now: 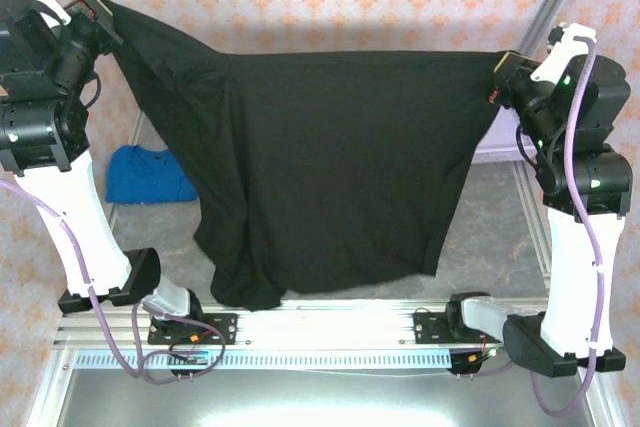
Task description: Fold the inside-out t-shirt
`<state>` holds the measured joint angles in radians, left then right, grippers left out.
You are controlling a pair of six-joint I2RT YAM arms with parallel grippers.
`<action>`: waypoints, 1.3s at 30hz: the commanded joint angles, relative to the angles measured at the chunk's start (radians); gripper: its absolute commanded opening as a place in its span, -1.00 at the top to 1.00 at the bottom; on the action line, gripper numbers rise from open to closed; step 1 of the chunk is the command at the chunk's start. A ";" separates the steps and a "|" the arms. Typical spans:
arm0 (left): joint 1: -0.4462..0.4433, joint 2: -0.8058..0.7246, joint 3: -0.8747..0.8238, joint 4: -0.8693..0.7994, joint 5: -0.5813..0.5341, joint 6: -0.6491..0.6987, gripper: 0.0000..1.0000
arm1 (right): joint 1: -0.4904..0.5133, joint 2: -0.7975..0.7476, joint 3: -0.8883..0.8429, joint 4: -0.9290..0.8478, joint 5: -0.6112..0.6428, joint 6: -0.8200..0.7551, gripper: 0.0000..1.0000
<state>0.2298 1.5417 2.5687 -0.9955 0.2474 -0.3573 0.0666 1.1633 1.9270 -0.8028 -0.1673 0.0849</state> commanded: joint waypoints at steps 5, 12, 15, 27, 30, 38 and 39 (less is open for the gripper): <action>0.009 -0.170 0.097 0.085 -0.026 0.016 1.00 | -0.002 -0.083 0.193 -0.043 0.001 -0.012 1.00; 0.010 -0.311 0.056 0.078 -0.022 0.028 1.00 | -0.001 -0.142 0.254 -0.126 -0.015 -0.019 1.00; 0.009 -0.362 0.053 0.075 -0.032 0.037 1.00 | -0.002 -0.161 0.299 -0.164 -0.020 -0.018 1.00; 0.005 -0.250 -0.062 0.094 0.008 0.021 1.00 | -0.002 -0.130 0.193 -0.094 0.045 -0.039 1.00; 0.005 -0.191 -0.169 0.167 0.006 0.015 1.00 | -0.002 -0.064 0.115 -0.013 0.058 -0.035 1.00; -0.087 0.181 -0.214 0.253 -0.078 0.070 1.00 | -0.002 0.240 -0.042 0.254 0.061 -0.015 1.00; -0.102 0.248 -0.173 0.241 -0.098 0.076 1.00 | -0.001 0.290 -0.046 0.287 0.055 -0.013 1.00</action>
<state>0.1623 1.6768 2.3394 -0.8051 0.2268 -0.3260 0.0666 1.3724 1.9060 -0.6624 -0.1486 0.0662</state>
